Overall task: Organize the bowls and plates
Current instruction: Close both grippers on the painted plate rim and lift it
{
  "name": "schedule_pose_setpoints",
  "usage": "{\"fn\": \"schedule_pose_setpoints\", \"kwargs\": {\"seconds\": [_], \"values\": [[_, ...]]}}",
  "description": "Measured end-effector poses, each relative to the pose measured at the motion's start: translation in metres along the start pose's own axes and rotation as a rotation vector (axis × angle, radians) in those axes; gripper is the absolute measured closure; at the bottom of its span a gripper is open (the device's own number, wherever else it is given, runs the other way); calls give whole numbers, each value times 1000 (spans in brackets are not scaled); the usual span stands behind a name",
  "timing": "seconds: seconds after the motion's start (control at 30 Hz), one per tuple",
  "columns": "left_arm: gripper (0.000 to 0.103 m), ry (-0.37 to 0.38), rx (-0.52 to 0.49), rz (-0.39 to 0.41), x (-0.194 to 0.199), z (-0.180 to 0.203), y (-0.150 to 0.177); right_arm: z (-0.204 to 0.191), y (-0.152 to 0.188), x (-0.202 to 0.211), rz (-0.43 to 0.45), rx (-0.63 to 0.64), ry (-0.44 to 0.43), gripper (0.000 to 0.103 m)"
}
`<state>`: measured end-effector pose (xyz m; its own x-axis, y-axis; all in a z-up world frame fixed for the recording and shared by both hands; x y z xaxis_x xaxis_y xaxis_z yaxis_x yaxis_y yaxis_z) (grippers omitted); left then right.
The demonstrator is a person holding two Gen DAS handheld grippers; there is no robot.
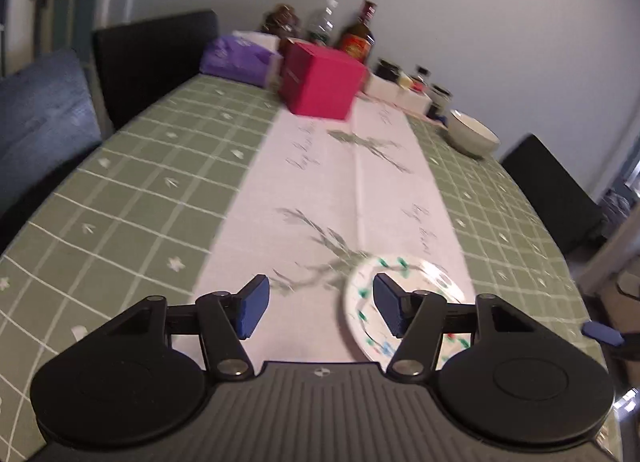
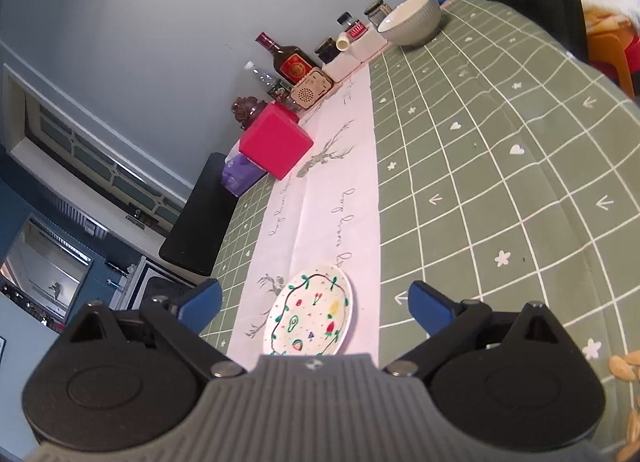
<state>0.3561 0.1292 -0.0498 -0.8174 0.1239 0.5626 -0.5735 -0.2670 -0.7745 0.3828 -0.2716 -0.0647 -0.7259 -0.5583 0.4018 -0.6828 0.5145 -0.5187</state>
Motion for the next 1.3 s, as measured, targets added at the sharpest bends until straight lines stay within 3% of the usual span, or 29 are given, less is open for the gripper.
{"fn": "schedule_pose_setpoints", "kwargs": {"seconds": [0.13, 0.27, 0.43, 0.63, 0.7, 0.77, 0.93, 1.03, 1.1, 1.13, 1.23, 1.3], "values": [[34, 79, 107, -32, -22, -13, 4, 17, 0, -24, -38, -34, -12, 6], [34, 144, 173, -74, -44, -25, 17, 28, 7, -55, -87, -31, -16, 14], [34, 280, 272, -96, -63, -38, 33, 38, 16, -79, -118, -44, -48, 26], [38, 320, 346, -55, -73, -53, 36, 35, 14, -90, -132, 30, -28, 35], [46, 312, 356, -54, -73, -54, 37, 35, 13, -97, -146, 39, -27, 41], [61, 295, 319, -70, -73, -49, 36, 37, 14, -103, -147, 44, -36, 42], [61, 274, 249, -99, -74, -28, 37, 34, 18, -110, -172, 20, -61, 44], [70, 225, 207, -103, -74, -17, 37, 24, 26, -116, -179, 41, -47, 47], [74, 213, 183, -112, -75, -11, 38, 20, 31, -122, -195, 47, -17, 74], [75, 204, 179, -104, -75, -9, 39, 19, 35, -124, -193, 51, -14, 80], [75, 205, 169, -90, -75, -9, 41, 19, 38, -123, -169, 54, -13, 80], [81, 192, 154, -78, -74, -8, 42, 24, 38, -123, -161, 21, -21, 81]]}}
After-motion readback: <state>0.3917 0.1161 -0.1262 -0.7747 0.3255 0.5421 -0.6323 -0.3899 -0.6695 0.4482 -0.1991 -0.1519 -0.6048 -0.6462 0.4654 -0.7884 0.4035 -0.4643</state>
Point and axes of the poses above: each gripper's, at about its wrist camera, not at the fingertips, and x roughly against the way its jaws point, z to its right, y to its underside, the point moved 1 cm from there along -x, roughly the way its jaws point, and after that the axes turned 5 degrees about z, right-handed, at the moved point
